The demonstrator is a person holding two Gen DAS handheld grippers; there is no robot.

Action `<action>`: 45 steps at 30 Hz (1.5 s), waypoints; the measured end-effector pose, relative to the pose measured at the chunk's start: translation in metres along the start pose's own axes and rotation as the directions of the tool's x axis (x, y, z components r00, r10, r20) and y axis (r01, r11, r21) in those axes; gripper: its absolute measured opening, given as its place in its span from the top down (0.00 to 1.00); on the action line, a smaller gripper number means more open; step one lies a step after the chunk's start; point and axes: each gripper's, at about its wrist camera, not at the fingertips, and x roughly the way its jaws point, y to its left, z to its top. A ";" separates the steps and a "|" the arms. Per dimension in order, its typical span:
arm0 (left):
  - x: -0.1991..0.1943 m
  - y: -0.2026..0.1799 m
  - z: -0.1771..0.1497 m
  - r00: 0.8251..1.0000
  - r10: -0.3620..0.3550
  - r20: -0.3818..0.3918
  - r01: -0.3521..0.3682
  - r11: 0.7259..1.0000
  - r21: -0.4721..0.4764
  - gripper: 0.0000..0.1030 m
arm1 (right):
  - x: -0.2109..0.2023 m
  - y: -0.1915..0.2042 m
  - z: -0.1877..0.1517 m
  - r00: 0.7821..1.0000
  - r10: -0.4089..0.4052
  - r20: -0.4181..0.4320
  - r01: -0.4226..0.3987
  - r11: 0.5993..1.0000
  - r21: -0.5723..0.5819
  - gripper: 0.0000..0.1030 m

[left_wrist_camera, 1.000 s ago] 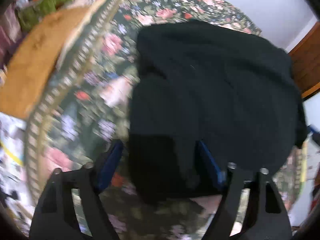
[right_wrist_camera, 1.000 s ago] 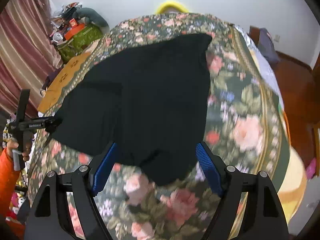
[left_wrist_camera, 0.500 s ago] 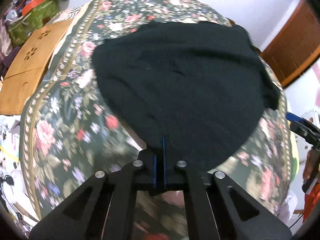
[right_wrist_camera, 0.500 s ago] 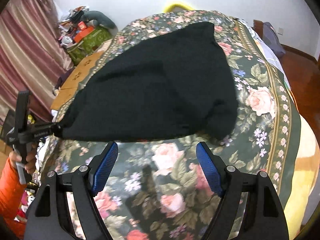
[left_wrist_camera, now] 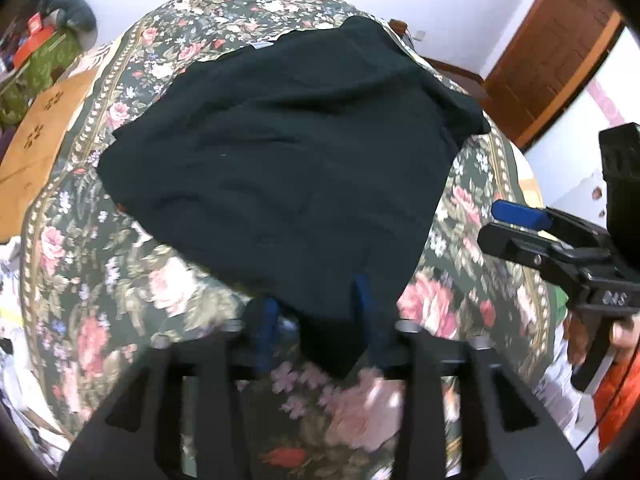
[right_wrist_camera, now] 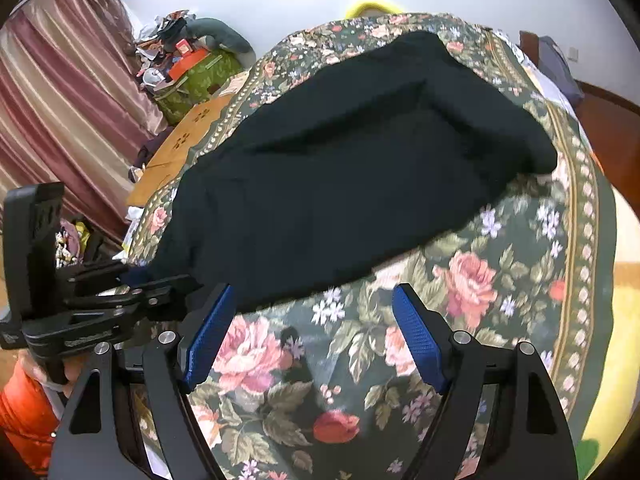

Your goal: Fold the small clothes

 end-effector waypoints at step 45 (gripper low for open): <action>0.034 0.160 0.012 0.997 0.081 -0.001 -0.081 0.991 -0.106 0.93 | 0.024 -0.024 -0.012 0.995 0.067 -0.067 -0.057 0.989 0.139 0.73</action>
